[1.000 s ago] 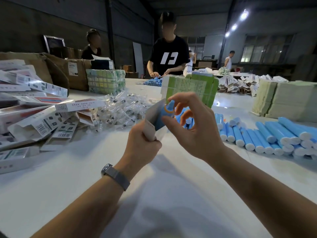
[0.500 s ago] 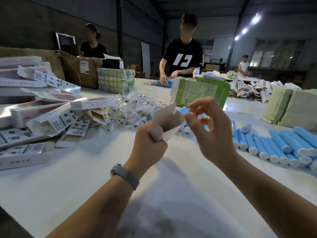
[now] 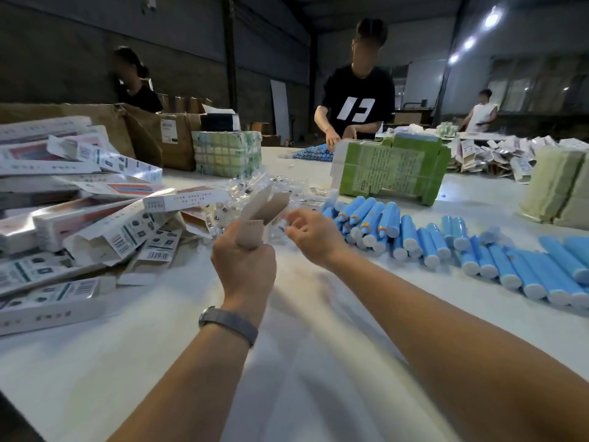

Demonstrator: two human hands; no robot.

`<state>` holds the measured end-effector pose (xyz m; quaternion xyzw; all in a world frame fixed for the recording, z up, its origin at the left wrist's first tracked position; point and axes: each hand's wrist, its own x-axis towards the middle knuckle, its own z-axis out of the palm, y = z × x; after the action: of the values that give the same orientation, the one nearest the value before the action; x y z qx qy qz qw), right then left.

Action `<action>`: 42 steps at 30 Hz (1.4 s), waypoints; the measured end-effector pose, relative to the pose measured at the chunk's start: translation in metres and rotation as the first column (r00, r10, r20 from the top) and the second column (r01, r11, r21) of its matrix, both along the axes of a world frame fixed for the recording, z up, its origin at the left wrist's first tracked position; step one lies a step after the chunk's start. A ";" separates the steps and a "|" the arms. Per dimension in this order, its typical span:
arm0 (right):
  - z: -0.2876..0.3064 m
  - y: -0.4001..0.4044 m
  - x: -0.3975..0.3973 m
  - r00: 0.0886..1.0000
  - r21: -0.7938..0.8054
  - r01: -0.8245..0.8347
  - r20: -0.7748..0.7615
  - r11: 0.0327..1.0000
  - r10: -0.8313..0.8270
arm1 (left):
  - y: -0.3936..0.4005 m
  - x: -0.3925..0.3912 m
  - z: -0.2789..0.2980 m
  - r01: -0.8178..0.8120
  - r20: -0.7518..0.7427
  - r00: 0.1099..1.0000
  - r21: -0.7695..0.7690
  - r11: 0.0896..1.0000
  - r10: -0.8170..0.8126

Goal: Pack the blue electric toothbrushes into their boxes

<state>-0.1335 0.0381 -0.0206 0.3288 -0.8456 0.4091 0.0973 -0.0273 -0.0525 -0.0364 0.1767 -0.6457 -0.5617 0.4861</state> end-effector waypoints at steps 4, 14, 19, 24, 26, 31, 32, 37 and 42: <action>-0.019 -0.019 -0.026 0.986 0.470 0.144 -0.146 0.871 -0.084 | 0.004 0.004 0.002 0.048 -0.042 0.998 0.056 0.997 -0.046; -0.028 -0.050 -0.041 0.945 0.537 0.220 -0.325 0.814 -0.041 | 0.000 0.001 0.001 -0.012 -0.054 0.999 -0.030 0.999 0.010; -0.019 -0.035 -0.033 0.944 0.148 0.126 -0.323 0.981 -0.073 | -0.003 -0.003 -0.003 -0.023 -0.029 0.999 -0.062 0.998 0.021; 0.029 0.016 0.010 0.980 -0.291 -0.009 -0.194 0.957 -0.050 | 0.005 -0.003 -0.005 0.009 -0.043 0.999 -0.194 0.981 -0.018; 0.056 0.048 0.038 0.976 -0.424 -0.075 -0.215 0.903 -0.020 | 0.009 -0.001 -0.004 0.048 -0.066 0.996 -0.232 0.972 -0.065; 0.091 0.116 0.111 0.931 -0.542 -0.340 -0.311 0.768 0.193 | 0.019 0.000 -0.007 0.093 -0.066 0.990 -0.349 0.933 -0.124; 0.092 0.121 0.120 0.920 -0.474 -0.362 -0.322 0.803 0.225 | 0.020 -0.001 -0.008 0.094 -0.069 0.989 -0.378 0.921 -0.129; 0.086 0.124 0.125 0.934 -0.204 -0.242 -0.312 0.948 0.171 | 0.021 -0.002 -0.012 0.136 -0.021 0.987 -0.443 0.886 -0.162; 0.074 0.116 0.120 0.864 0.108 -0.058 -0.493 0.992 0.104 | 0.033 0.005 -0.010 0.220 -0.007 0.966 -0.510 0.832 -0.259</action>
<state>-0.0140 0.1545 0.0534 0.4623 -0.7949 0.2761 0.2795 -0.0221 -0.0199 -0.0462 -0.0604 -0.7680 -0.4359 0.4653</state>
